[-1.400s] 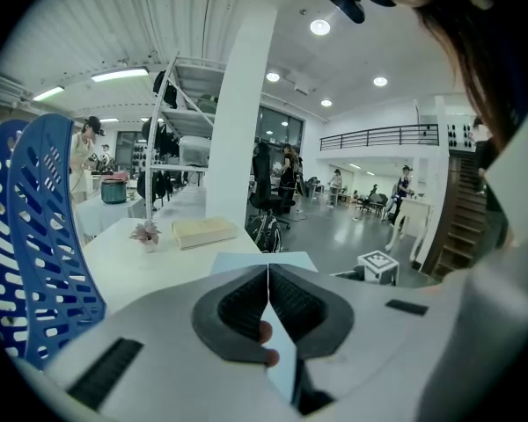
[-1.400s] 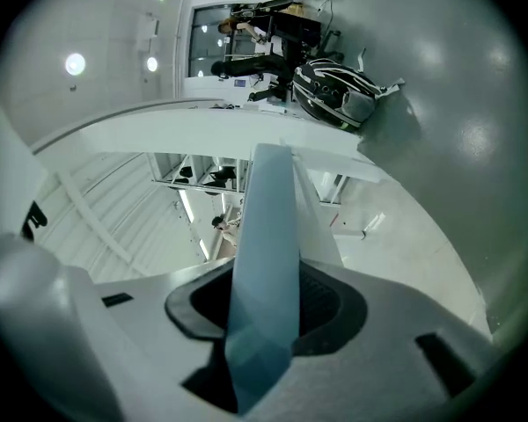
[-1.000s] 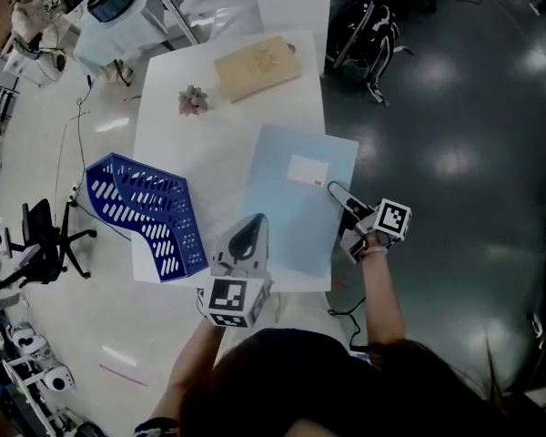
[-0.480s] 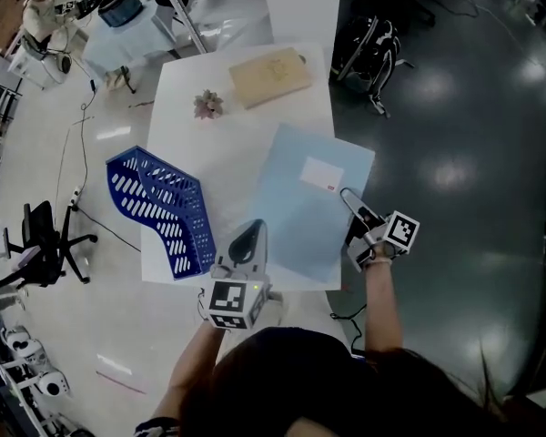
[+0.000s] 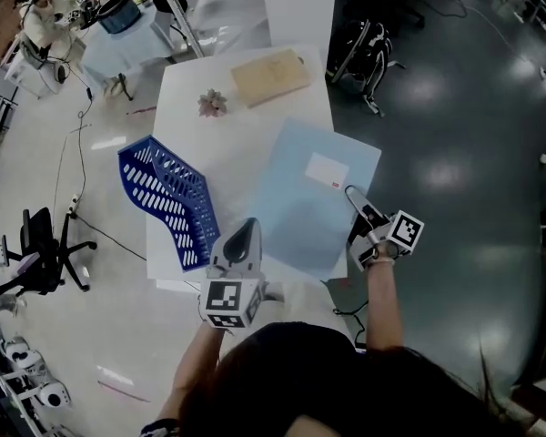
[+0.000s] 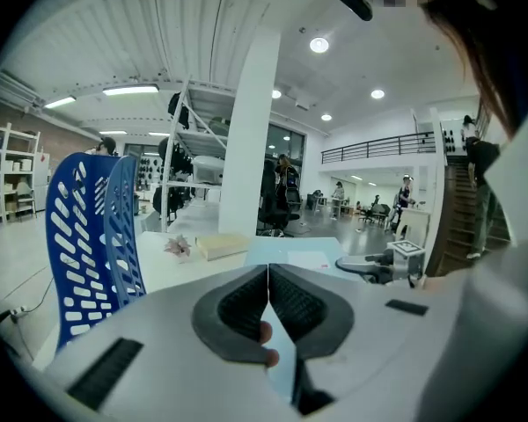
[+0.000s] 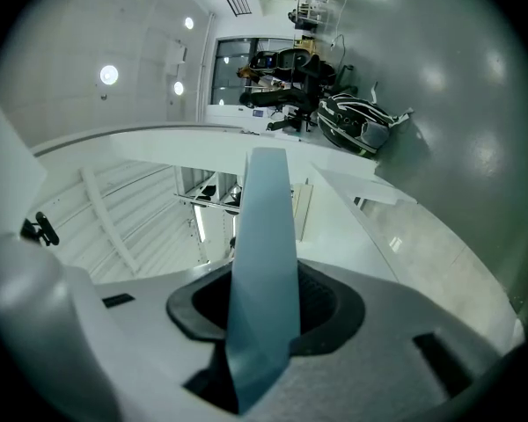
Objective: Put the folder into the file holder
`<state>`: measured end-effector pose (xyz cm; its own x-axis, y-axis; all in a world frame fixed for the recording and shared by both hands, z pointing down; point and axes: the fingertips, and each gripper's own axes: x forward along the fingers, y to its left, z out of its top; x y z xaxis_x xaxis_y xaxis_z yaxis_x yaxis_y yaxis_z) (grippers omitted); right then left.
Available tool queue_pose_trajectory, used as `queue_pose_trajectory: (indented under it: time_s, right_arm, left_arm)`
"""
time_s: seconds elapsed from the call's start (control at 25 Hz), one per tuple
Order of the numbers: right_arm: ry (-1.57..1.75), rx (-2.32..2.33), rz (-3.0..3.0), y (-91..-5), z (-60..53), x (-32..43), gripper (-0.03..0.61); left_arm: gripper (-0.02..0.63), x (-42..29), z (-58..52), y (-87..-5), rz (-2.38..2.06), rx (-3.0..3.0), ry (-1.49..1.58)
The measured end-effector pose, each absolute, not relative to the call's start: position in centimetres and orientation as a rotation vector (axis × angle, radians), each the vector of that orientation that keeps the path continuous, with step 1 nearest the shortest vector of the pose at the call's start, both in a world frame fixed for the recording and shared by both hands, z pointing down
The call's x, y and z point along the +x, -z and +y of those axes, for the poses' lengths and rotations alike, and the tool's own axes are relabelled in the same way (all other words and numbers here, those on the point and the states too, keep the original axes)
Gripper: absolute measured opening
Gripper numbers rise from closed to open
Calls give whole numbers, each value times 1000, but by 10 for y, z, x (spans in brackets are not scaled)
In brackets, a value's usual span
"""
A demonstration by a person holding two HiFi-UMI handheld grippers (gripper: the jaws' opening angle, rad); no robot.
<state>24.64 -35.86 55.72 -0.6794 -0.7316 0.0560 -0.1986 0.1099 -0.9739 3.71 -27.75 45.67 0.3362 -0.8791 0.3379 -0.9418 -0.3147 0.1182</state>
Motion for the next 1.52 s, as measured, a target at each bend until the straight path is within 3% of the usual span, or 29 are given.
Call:
queue_pose_trajectory:
  time_s: [1.52]
  right_arm:
    - [1218, -1054, 2051, -427, -248, 204, 147]
  left_arm:
    - [6, -57, -166, -420, -1726, 2399, -163]
